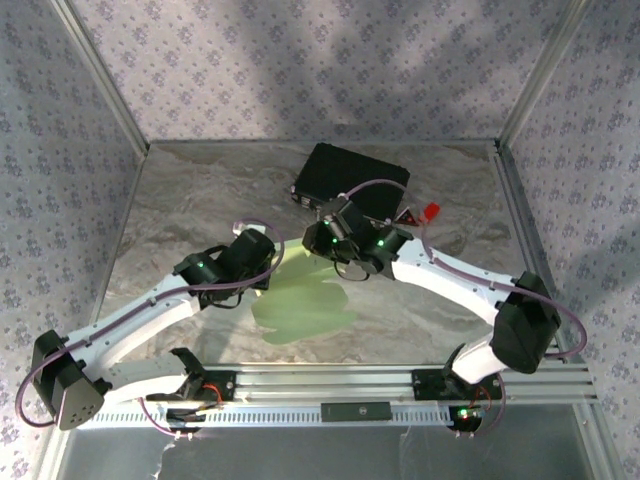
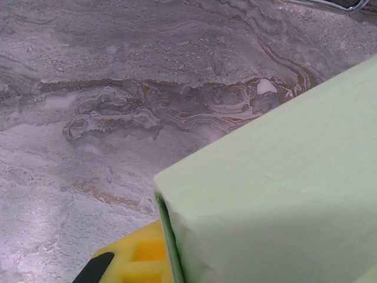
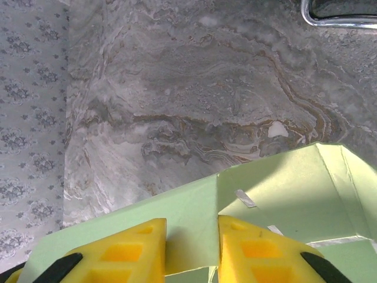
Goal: Fold the paper box
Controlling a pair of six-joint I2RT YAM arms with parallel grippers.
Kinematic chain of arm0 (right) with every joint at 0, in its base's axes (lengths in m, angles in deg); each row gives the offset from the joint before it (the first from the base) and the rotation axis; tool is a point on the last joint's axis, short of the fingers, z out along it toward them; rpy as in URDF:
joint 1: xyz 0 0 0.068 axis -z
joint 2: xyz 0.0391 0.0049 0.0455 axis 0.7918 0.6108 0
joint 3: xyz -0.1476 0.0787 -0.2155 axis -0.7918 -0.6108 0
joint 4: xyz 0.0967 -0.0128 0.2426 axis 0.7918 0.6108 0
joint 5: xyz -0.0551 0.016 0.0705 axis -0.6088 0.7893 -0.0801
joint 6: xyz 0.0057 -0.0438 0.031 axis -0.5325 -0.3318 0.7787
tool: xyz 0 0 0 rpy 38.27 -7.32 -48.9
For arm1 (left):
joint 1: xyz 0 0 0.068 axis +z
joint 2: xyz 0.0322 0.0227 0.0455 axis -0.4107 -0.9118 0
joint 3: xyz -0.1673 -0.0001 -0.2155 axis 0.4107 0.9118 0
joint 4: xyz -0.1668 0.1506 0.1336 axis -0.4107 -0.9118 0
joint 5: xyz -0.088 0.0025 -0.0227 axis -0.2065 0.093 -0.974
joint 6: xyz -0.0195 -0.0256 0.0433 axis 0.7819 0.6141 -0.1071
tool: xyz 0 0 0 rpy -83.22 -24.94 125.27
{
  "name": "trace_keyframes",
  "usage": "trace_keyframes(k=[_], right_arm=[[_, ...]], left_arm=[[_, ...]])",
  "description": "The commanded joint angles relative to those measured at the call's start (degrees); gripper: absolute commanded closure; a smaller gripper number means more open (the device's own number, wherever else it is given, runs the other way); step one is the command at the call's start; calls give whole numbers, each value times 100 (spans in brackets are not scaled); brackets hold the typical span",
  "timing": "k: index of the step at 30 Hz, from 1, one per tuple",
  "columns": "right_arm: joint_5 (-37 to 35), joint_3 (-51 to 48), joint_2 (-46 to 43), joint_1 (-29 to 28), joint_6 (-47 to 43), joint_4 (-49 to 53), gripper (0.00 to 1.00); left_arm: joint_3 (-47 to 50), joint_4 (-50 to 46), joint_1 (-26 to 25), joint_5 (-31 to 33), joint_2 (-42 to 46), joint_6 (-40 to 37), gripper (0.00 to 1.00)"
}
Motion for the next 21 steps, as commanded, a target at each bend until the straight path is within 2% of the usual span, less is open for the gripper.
trace_keyframes(k=[1, 5, 7, 9, 11, 14, 16, 21], right_arm=[[-15, -112, -128, 27, 188, -187, 74], [-52, -165, -199, 45, 187, -159, 71], [-173, -218, -312, 53, 114, -99, 58], [-468, -346, -564, 52, 41, 66, 50], [-754, -888, -1066, 44, -7, -224, 45], [-933, -1947, -1896, -36, 89, -946, 42], [-958, -2409, -2152, -182, 151, -1205, 42], [-708, -2790, -1900, -403, 254, -1618, 44]], left_arm=[[-273, 103, -77, 55, 11, 14, 100], [-268, 95, -72, 109, 53, 12, 100], [-261, 69, -79, 147, 72, 22, 100], [-260, 39, -77, 227, 95, 14, 100], [-235, 24, -73, 289, 153, -15, 100], [-144, 142, -80, 278, 261, -56, 100], [-121, 195, -83, 312, 299, -72, 100], [-186, 236, -86, 288, 214, -170, 100]])
